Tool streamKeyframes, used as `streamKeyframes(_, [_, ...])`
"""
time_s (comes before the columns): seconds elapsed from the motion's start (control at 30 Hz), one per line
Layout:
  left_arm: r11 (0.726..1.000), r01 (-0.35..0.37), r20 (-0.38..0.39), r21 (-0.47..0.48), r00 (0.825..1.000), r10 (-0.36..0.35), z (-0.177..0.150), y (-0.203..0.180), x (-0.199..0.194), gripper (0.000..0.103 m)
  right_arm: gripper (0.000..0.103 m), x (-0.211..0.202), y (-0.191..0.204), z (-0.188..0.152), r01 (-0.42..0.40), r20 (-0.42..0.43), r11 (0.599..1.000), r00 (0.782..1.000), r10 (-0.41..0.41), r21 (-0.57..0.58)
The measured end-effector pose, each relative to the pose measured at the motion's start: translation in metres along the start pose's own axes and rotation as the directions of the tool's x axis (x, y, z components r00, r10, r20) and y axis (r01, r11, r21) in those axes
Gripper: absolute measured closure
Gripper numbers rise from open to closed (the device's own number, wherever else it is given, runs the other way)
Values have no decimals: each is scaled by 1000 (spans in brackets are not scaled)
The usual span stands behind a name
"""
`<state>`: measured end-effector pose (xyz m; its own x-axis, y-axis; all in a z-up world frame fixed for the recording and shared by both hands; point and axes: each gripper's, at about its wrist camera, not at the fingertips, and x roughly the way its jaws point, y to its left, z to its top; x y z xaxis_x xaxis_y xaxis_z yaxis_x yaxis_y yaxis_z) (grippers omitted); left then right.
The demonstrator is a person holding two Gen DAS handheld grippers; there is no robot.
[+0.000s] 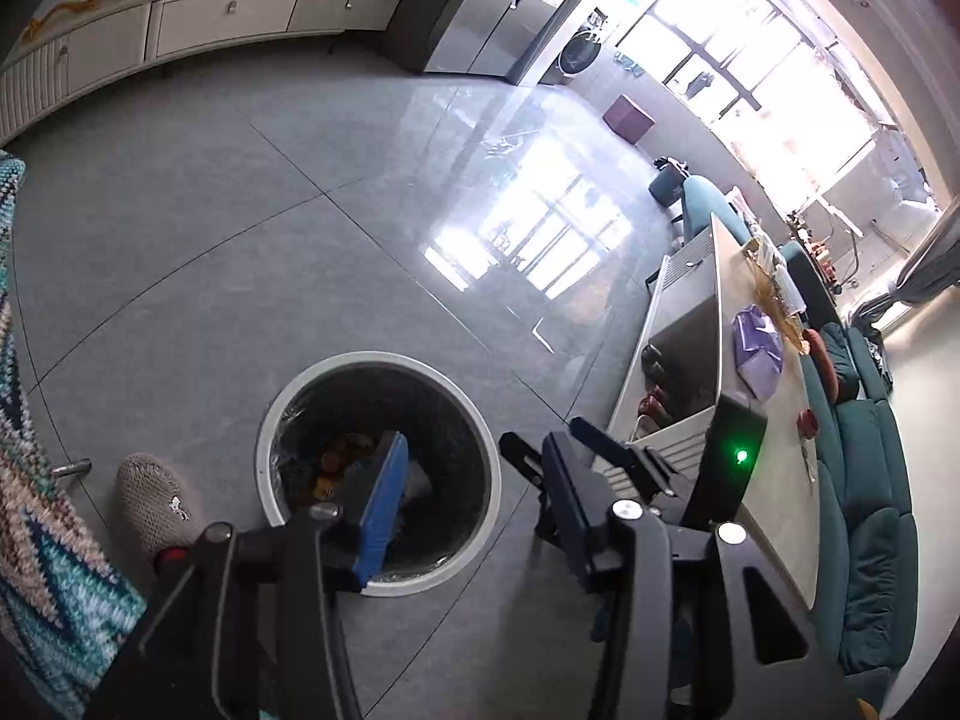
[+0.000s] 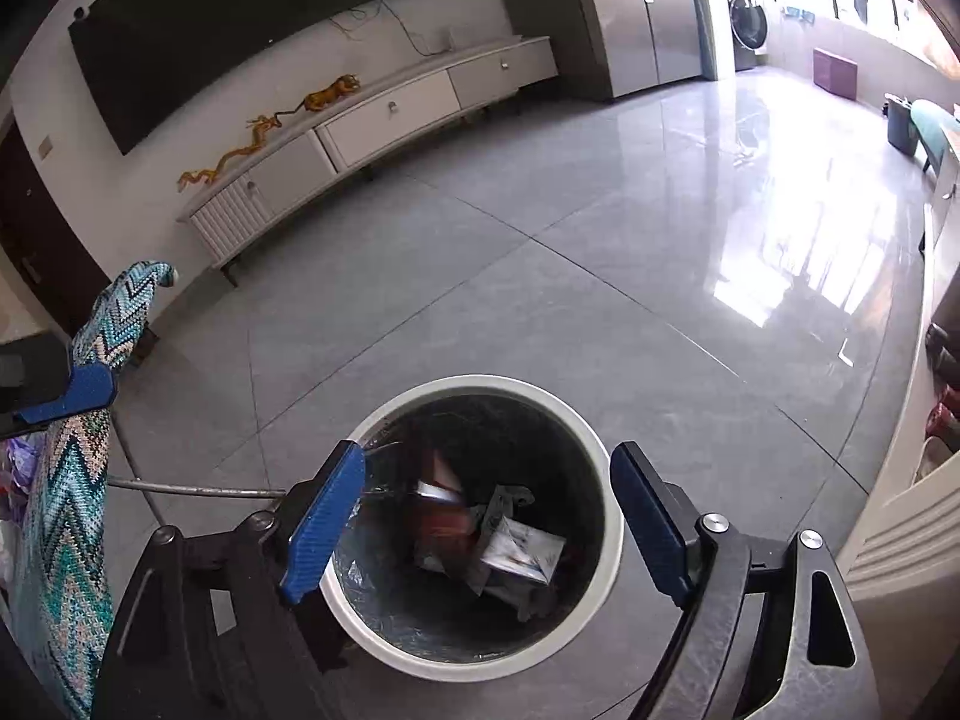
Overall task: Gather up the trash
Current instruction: 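Open both tools over the white bin to drop bag and carton, then bring both open tools back to the trash pile on the blanket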
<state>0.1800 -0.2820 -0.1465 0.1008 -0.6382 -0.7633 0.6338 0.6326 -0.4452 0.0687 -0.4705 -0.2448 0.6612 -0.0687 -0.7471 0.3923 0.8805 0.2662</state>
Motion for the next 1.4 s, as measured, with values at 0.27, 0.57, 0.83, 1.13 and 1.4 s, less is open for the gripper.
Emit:
streamKeyframes(0.27, [992,-111,117,55,988,104,-17,-12,-54,58,1,-34,24,-1,15,76,999,997,-12,-32])
streamKeyframes(0.57, [960,-280,371,18,893,254,-46,-15,-154,58,0,-113,93,6,-41,225,989,972,73,-144])
streamKeyframes(0.83, [908,-405,514,-104,760,398,-87,13,-258,58,0,-194,174,11,-55,372,958,914,162,-282])
streamKeyframes(1.13, [806,-526,575,-270,583,573,-140,49,-358,58,0,-247,235,-2,-89,429,919,864,263,-384])
streamKeyframes(1.4, [743,-513,577,-431,476,664,-191,89,-420,57,0,-284,265,-13,-82,498,908,814,299,-411])
